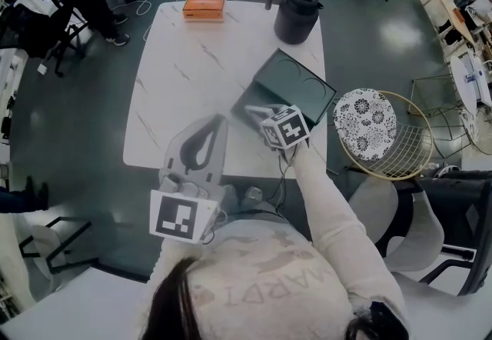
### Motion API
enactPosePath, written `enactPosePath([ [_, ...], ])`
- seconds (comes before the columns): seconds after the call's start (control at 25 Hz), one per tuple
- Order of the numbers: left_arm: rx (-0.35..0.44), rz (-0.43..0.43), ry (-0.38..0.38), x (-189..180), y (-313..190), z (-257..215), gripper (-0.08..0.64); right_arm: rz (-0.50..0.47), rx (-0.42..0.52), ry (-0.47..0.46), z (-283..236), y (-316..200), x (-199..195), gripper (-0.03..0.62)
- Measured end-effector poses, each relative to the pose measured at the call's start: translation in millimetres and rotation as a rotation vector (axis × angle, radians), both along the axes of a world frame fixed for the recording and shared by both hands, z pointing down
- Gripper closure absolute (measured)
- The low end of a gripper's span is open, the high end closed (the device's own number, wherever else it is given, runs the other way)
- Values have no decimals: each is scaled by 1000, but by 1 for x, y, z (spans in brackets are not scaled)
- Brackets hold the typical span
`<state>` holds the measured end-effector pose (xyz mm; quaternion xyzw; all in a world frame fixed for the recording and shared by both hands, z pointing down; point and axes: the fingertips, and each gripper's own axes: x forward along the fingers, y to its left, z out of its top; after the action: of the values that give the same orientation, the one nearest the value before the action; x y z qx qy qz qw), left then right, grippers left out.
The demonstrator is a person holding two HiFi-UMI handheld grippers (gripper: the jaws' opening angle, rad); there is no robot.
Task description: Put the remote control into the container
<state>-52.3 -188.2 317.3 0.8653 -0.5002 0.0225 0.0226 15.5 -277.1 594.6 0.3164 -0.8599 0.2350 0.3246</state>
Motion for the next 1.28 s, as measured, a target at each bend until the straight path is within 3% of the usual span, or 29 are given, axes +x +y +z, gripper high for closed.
enactPosePath([
  [0.28, 1, 12, -2, 1, 0, 0, 546, -49, 4, 13, 2, 7, 6, 509],
  [0.6, 0, 24, -6, 3, -2, 0, 546, -109, -14, 94, 17, 17, 21, 509],
  [1.28, -8, 27, -13, 3, -6, 5, 546, -146, -1, 158, 40, 12, 14, 509],
])
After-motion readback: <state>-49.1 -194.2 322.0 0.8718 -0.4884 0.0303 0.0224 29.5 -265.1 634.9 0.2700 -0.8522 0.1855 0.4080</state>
